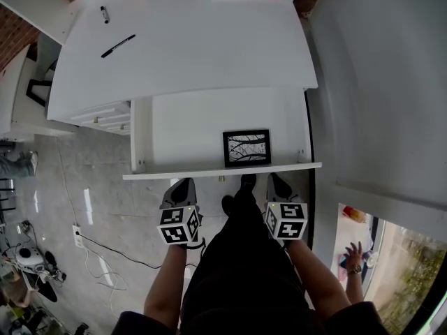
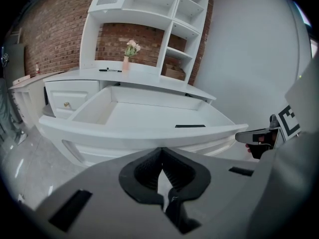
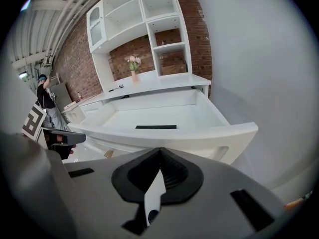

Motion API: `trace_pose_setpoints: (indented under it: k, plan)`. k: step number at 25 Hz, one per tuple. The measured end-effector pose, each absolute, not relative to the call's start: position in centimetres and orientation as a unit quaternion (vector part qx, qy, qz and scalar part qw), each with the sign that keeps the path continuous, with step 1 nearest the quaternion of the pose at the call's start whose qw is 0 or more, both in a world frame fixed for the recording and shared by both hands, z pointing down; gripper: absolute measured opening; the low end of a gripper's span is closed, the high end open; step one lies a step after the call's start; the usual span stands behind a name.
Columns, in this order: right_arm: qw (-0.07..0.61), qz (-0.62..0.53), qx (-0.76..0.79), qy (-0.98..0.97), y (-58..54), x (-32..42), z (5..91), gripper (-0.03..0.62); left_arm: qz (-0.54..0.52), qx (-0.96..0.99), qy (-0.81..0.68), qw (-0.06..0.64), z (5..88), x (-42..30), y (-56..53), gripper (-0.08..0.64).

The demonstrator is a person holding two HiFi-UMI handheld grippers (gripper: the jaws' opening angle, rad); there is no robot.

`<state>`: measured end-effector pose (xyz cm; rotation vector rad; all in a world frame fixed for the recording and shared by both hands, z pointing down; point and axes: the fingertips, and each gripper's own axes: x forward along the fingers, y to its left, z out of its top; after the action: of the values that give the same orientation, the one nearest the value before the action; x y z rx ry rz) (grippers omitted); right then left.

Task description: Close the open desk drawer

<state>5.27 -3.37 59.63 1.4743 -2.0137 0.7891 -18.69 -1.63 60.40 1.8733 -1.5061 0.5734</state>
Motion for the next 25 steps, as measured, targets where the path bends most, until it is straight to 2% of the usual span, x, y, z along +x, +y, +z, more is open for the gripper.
trace_pose_setpoints:
  k: [25]
  plan:
    - [0.270, 0.275, 0.524, -0.759, -9.8, 4.6, 60.0, 0.005, 0.203, 0.695, -0.599, 0.341, 60.4, -19.1, -7.9, 0.009]
